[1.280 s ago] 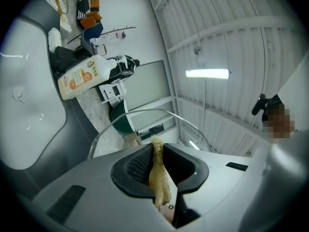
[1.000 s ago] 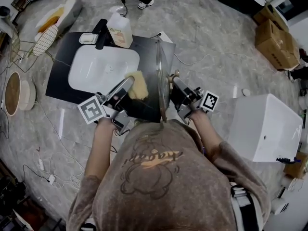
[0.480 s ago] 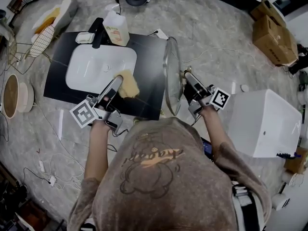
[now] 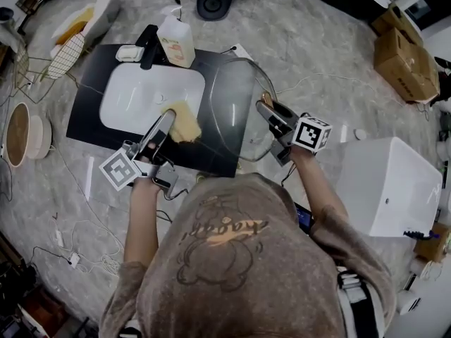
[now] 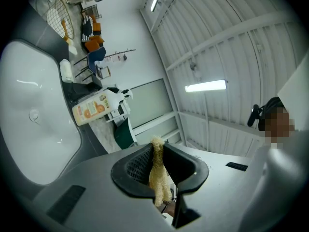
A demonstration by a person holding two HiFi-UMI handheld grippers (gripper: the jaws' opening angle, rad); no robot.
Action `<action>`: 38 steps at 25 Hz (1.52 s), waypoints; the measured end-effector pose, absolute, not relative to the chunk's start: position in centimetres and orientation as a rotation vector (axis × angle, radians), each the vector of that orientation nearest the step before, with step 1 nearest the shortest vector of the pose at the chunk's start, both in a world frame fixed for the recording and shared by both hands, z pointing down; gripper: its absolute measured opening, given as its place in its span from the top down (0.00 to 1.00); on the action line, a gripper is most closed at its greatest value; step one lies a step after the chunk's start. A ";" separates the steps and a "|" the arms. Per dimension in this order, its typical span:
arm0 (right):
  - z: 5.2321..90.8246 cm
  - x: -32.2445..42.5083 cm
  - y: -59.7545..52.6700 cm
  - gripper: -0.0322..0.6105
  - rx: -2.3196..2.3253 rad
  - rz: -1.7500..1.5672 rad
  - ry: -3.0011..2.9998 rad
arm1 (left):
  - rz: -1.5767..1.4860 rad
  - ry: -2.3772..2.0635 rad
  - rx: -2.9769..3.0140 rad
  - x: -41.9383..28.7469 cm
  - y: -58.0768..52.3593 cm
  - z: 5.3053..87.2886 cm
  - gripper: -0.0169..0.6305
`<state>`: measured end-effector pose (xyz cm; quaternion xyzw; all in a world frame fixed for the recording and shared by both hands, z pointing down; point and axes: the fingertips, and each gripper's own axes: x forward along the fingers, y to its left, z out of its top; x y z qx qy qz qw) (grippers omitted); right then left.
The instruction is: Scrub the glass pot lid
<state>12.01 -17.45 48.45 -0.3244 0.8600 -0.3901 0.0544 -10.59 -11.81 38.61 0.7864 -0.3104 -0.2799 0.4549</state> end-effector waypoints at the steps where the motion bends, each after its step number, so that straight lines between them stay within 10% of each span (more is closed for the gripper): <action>1: 48.7 11.4 -17.8 0.68 -1.006 -1.153 2.674 | -0.700 -0.772 1.937 -10.9 -11.7 38.5 0.86; 38: 63.3 -0.5 -23.2 0.68 -1.003 -0.784 3.687 | -0.788 -1.023 1.808 -17.7 -11.2 41.5 0.86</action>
